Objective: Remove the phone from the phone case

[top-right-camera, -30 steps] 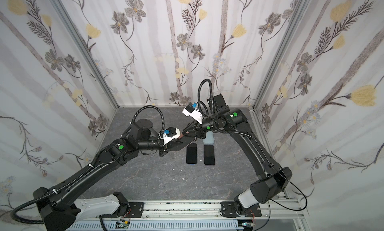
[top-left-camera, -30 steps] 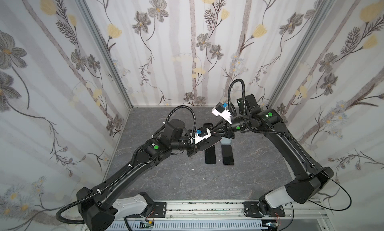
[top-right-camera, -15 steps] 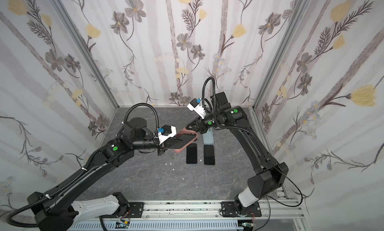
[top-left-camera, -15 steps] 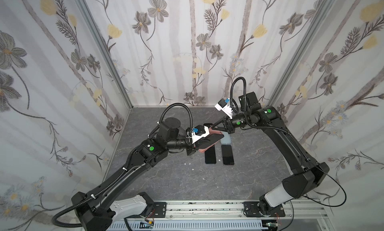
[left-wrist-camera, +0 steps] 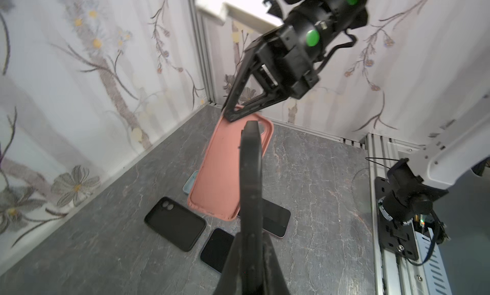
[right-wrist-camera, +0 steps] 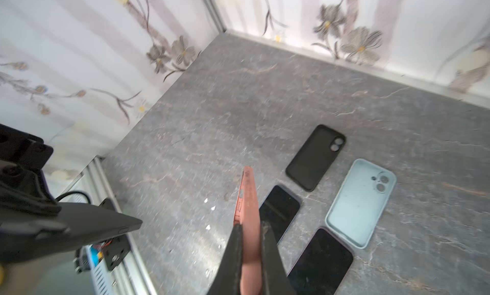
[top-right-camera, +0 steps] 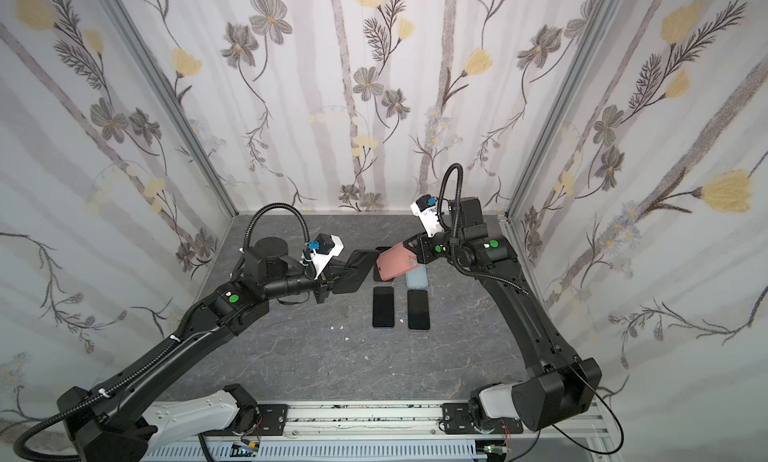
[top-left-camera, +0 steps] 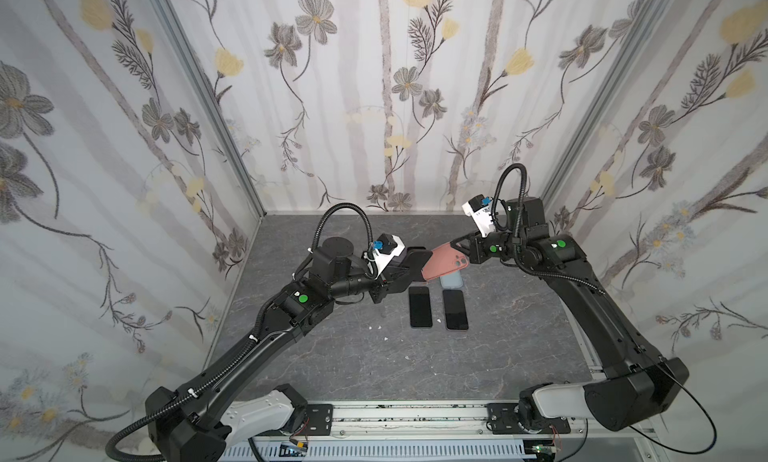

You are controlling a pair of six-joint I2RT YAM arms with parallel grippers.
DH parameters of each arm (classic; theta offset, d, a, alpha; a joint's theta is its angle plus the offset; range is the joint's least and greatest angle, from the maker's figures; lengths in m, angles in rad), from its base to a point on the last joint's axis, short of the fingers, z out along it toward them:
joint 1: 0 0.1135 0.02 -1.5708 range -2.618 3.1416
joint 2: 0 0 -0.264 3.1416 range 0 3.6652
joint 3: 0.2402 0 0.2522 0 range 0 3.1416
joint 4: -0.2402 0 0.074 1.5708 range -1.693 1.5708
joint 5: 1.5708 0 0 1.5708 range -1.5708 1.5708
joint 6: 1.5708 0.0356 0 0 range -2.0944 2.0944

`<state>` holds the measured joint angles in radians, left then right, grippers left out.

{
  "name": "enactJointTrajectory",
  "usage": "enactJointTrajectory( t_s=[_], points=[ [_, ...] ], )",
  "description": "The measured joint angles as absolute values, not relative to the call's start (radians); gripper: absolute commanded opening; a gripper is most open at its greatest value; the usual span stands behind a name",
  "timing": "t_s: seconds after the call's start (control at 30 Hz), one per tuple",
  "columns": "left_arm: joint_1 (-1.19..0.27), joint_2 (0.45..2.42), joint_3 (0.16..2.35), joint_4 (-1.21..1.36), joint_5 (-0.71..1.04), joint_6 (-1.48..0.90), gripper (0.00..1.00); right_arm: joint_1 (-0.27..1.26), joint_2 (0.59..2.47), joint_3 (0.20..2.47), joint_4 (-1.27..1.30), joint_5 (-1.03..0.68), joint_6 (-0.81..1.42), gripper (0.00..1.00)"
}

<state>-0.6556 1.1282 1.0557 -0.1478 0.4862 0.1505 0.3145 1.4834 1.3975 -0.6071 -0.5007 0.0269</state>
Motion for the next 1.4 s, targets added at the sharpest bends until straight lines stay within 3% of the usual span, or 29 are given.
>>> enactJointTrajectory(
  t_s=[0.37, 0.6, 0.83, 1.1, 1.4],
  points=[
    [-0.615, 1.18, 0.889, -0.1, 0.377, -0.176, 0.0, 0.239, 1.261, 0.999, -0.218, -0.383, 0.216, 0.0],
    [-0.606, 1.198, 0.805, -0.091, 0.26, -0.35, 0.04, 0.2, 1.191, 0.881, -0.086, -0.363, 0.318, 0.0],
    [-0.578, 1.189, 0.717, -0.087, 0.179, -0.527, 0.01, 0.267, 1.211, 0.85, -0.084, -0.358, 0.368, 0.0],
    [-0.562, 1.258, 0.741, -0.08, 0.205, -0.641, 0.0, 0.394, 1.324, 0.877, -0.093, -0.315, 0.42, 0.0],
    [-0.551, 1.328, 0.78, -0.079, 0.241, -0.572, 0.0, 0.425, 1.458, 0.912, -0.094, -0.318, 0.496, 0.0]
  ],
)
